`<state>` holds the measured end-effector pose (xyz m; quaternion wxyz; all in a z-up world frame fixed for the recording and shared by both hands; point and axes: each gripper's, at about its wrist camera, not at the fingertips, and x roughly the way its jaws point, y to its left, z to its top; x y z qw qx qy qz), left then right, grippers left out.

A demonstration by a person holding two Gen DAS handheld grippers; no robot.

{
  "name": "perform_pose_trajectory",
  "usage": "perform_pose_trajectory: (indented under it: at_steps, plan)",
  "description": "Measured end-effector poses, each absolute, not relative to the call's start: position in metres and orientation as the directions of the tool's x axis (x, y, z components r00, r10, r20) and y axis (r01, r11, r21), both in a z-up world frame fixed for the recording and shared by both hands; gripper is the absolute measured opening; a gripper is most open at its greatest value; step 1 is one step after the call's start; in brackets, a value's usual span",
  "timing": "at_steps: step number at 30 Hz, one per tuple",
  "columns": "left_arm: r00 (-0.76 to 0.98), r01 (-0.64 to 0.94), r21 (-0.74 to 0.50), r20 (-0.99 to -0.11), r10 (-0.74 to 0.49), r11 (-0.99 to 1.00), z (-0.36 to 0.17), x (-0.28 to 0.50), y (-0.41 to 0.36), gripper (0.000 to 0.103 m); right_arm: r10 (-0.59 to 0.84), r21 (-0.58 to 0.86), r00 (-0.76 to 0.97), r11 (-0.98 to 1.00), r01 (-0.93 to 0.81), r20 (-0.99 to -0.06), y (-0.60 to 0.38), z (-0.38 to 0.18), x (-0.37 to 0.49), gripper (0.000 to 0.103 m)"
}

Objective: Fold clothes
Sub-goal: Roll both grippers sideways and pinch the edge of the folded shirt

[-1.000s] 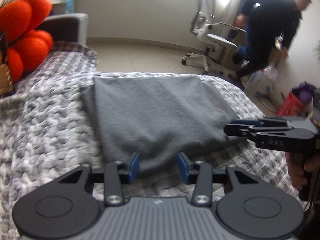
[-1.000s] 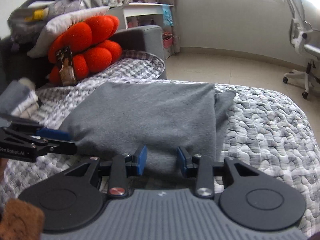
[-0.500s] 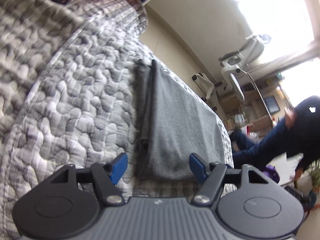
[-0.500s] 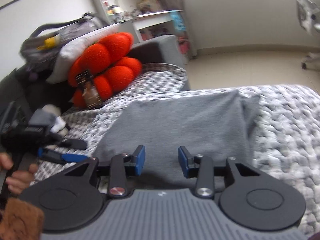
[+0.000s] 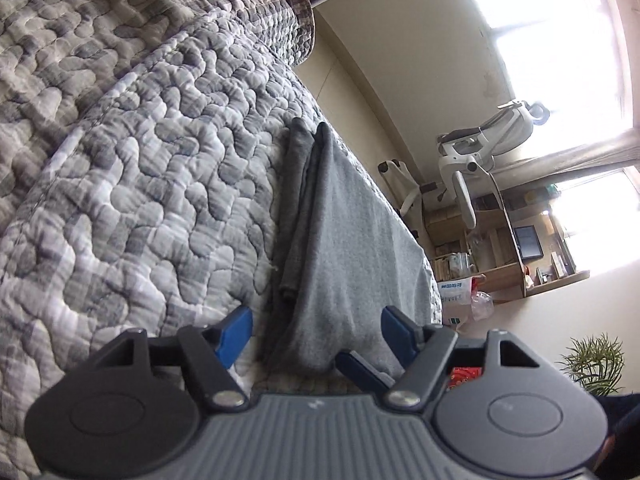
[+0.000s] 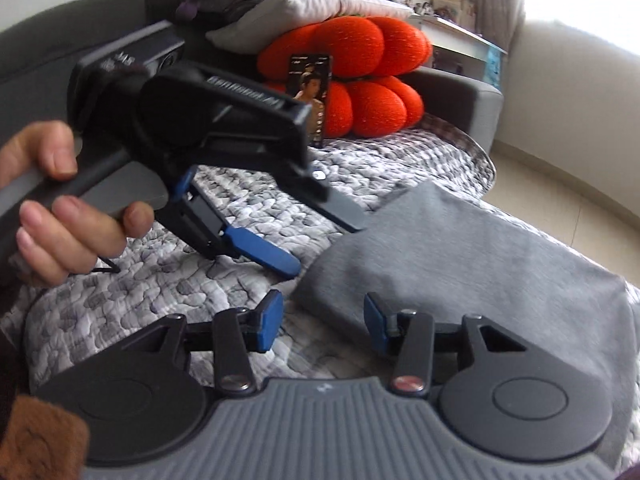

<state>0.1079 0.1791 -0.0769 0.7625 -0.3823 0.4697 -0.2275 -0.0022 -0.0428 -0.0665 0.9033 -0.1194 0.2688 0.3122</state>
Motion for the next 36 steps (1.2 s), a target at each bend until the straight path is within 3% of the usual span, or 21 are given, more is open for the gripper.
perform_pose_trajectory:
  at_steps: [5,7,10,23,36]
  plan:
    - [0.446,-0.032,-0.814,-0.531,-0.720,0.581,-0.080,0.114,0.180,0.072,0.461,-0.134,0.686,0.768,-0.626,-0.563,-0.023,-0.081,0.003,0.046]
    - [0.444,-0.039,-0.819,-0.527,-0.725,0.572,-0.080,0.115,0.182,0.073,0.441,-0.170,0.709,0.772,-0.612,-0.550,-0.020,-0.084,0.004,0.023]
    - [0.445,-0.043,-0.823,-0.524,-0.726,0.567,-0.081,0.114,0.183,0.073,0.456,-0.118,0.717,0.797,-0.593,-0.528,-0.027,-0.080,0.009,0.010]
    - [0.508,-0.068,-0.862,-0.463,-0.726,0.502,-0.088,0.126,0.175,0.071,0.504,0.013,0.738,0.829,-0.559,-0.448,-0.052,-0.048,0.013,0.009]
    - [0.590,-0.091,-0.870,-0.439,-0.677,0.484,-0.094,0.138,0.162,0.044,0.513,0.038,0.735,0.830,-0.557,-0.444,-0.055,-0.048,0.008,0.009]
